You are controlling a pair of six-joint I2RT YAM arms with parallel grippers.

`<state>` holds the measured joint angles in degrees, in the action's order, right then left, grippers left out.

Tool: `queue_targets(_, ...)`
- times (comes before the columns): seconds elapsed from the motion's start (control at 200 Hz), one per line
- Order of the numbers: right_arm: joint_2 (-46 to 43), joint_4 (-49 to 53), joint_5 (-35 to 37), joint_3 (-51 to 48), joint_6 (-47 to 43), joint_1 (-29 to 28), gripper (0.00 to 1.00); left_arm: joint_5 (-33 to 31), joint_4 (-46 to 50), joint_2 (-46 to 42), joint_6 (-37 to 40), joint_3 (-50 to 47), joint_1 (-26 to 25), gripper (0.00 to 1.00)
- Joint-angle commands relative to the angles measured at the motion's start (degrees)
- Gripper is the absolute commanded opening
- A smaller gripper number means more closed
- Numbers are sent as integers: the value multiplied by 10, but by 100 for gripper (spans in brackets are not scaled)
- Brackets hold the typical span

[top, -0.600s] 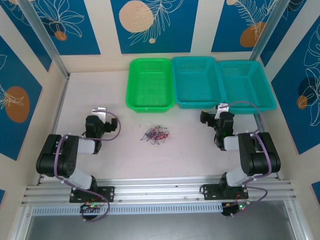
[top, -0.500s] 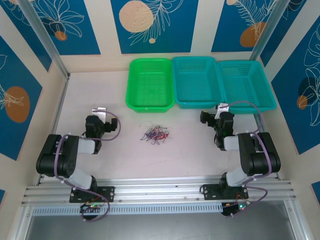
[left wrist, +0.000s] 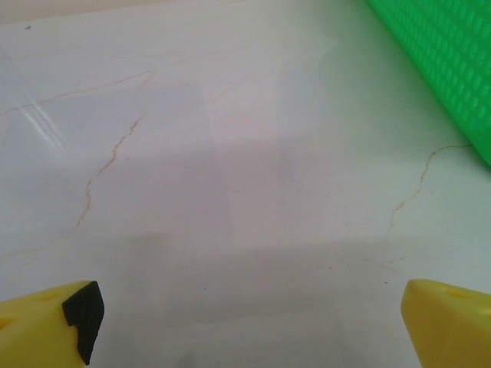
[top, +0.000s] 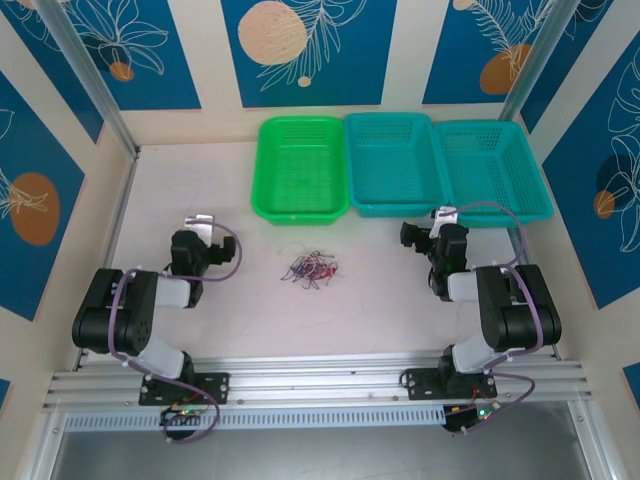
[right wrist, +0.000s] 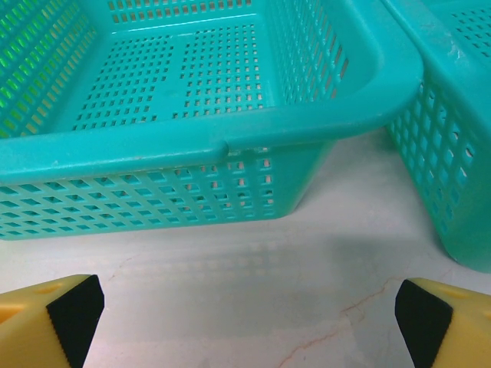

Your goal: Untangle the cables

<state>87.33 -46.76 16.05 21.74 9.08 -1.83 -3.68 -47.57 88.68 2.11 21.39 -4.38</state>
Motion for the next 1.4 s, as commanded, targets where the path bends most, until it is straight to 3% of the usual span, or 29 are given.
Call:
queue_targets(0.0,-3,-25,-2,5,-13,0,99,18,-9,-5,10,13,5,100)
queue_targets(0.12,-56,-5,9,-4,-10,-2,99,18,-9,-6,10,13,5,100)
queue_targets(0.23,-174,192,94,31,62,-6,99,21,-14,-7,11,9,5,100)
queue_targets(0.305,-260,281,101,35,105,-4,99,23,-27,-24,17,-5,3,100)
queue_targets(0.395,-363,355,45,32,138,-3,99,-4,13,-80,13,-10,-5,100)
queue_targets(0.53,-437,510,-119,90,191,-12,99,-49,167,-185,-14,24,-30,100)
queue_targets(0.69,-387,647,-247,179,240,-77,100,7,356,-248,-156,108,-60,100)
queue_targets(0.805,-315,731,-245,233,232,-161,100,112,441,-252,-246,160,-103,100)
queue_targets(0.905,-254,771,-211,262,242,-222,100,177,452,-256,-329,166,-160,96)
queue_targets(1.05,-193,740,-195,255,270,-270,100,294,391,-240,-421,152,-234,92)
queue_targets(1.115,-174,722,-195,251,279,-283,100,292,392,-229,-435,150,-260,91)
queue_targets(1.24,-140,699,-185,258,278,-308,100,217,408,-206,-421,135,-281,78)
queue_targets(1.395,-96,699,-163,284,270,-336,100,227,404,-126,-433,172,-284,70)
